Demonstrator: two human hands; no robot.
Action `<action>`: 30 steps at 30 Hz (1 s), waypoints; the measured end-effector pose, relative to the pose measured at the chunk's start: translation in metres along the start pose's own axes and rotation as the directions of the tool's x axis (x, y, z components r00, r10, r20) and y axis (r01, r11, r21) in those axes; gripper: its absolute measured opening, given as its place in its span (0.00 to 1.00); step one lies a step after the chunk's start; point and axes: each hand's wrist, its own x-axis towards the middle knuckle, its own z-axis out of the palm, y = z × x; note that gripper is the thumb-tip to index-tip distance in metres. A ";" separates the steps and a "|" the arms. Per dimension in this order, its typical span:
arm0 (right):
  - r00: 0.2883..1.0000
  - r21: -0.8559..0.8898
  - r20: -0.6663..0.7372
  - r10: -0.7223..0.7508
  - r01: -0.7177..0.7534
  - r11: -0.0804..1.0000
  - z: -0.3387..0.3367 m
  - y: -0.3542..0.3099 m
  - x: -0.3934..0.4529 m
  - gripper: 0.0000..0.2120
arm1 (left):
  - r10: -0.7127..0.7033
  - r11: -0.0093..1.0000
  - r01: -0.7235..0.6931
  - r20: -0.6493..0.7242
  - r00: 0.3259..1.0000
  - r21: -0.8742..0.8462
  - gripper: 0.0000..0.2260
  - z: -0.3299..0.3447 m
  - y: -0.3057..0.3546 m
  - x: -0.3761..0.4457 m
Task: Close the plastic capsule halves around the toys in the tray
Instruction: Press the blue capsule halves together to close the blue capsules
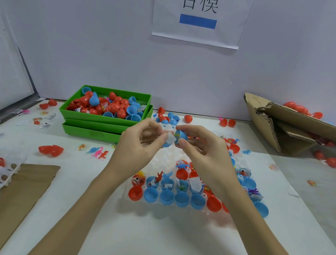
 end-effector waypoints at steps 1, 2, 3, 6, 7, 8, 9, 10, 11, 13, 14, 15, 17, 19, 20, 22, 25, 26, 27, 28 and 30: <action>1.000 0.009 -0.001 0.014 -0.014 1.000 -0.001 0.001 0.000 0.12 | -0.024 1.000 0.024 0.002 1.000 -0.009 0.04 -0.001 -0.001 0.000; 1.000 0.023 -0.003 0.030 -0.030 0.999 -0.002 0.001 0.001 0.12 | -0.049 0.998 0.049 0.009 0.999 -0.025 0.04 -0.002 -0.001 0.001; 0.999 0.039 -0.004 0.049 -0.049 0.998 -0.003 0.002 0.001 0.12 | -0.072 0.996 0.073 0.018 0.997 -0.049 0.04 -0.003 -0.002 0.002; 0.995 0.077 0.010 0.103 -0.104 0.992 -0.006 0.003 0.002 0.12 | -0.117 0.985 0.118 0.019 0.993 -0.129 0.03 -0.003 -0.002 0.002; 0.994 0.081 0.017 0.111 -0.112 0.990 -0.006 0.003 0.001 0.13 | -0.118 0.984 0.118 0.014 0.993 -0.137 0.03 -0.002 -0.002 0.002; 0.993 0.079 0.021 0.114 -0.115 0.990 -0.005 0.003 0.001 0.13 | -0.115 0.985 0.115 0.011 0.993 -0.131 0.02 -0.001 -0.003 0.002; 0.993 0.076 0.020 0.114 -0.115 0.990 -0.005 0.003 0.001 0.13 | -0.110 0.987 0.110 0.011 0.994 -0.118 0.02 0.000 -0.003 0.002; 0.993 0.072 0.016 0.115 -0.116 0.991 -0.005 0.003 0.001 0.13 | -0.104 0.989 0.105 0.015 0.994 -0.102 0.01 0.001 -0.004 0.003; 0.993 0.071 0.013 0.117 -0.118 0.990 -0.005 0.004 0.001 0.13 | -0.094 0.992 0.095 0.021 0.995 -0.087 0.01 0.001 -0.004 0.003; 0.992 0.083 0.015 0.123 -0.124 0.989 -0.005 0.004 0.001 0.13 | -0.064 0.996 0.066 0.036 0.997 -0.062 0.01 0.001 -0.004 0.002; 0.992 0.090 0.019 0.126 -0.127 0.988 -0.005 0.004 0.001 0.13 | -0.046 0.998 0.049 0.042 0.998 -0.051 0.01 0.001 -0.004 0.002; 0.992 0.090 0.023 0.126 -0.128 0.988 -0.005 0.004 0.001 0.13 | -0.030 0.999 0.032 0.043 0.999 -0.037 0.01 0.001 -0.003 0.001; 0.993 0.083 0.034 0.116 -0.118 0.990 -0.004 0.004 0.000 0.13 | -0.009 1.000 0.009 0.028 1.000 0.004 0.01 0.003 -0.003 0.001; 0.994 0.063 0.034 0.099 -0.101 0.993 -0.003 0.003 -0.001 0.13 | -0.002 0.999 0.001 0.012 1.000 0.054 0.01 0.005 -0.003 0.000; 0.995 0.047 0.033 0.090 -0.092 0.995 -0.002 0.003 -0.001 0.13 | 0.003 0.997 -0.004 0.004 1.000 0.072 0.01 0.006 -0.003 0.000; 0.997 0.000 0.038 0.071 -0.071 0.998 -0.001 0.003 -0.001 0.13 | 0.027 0.995 -0.026 -0.013 1.000 0.100 0.02 0.007 -0.003 -0.001; 0.998 -0.049 0.045 0.042 -0.040 0.998 0.002 0.002 -0.001 0.13 | 0.059 0.989 -0.056 -0.019 0.998 0.138 0.03 0.006 -0.004 -0.002; 0.998 -0.059 0.046 0.035 -0.032 0.998 0.003 0.003 -0.002 0.13 | 0.065 0.987 -0.062 -0.017 0.998 0.147 0.03 0.006 -0.004 -0.002; 0.999 -0.073 0.044 0.024 -0.021 0.997 0.004 0.003 -0.002 0.13 | 0.069 0.986 -0.066 -0.012 0.998 0.156 0.04 0.006 -0.005 -0.002; 0.999 -0.089 0.041 0.014 -0.010 0.996 0.004 0.003 -0.002 0.13 | 0.071 0.984 -0.069 -0.007 0.997 0.164 0.04 0.005 -0.005 -0.002; 0.999 -0.108 0.038 0.000 0.004 0.994 0.004 0.004 -0.002 0.13 | 0.086 0.980 -0.085 -0.002 0.996 0.182 0.05 0.005 -0.005 -0.003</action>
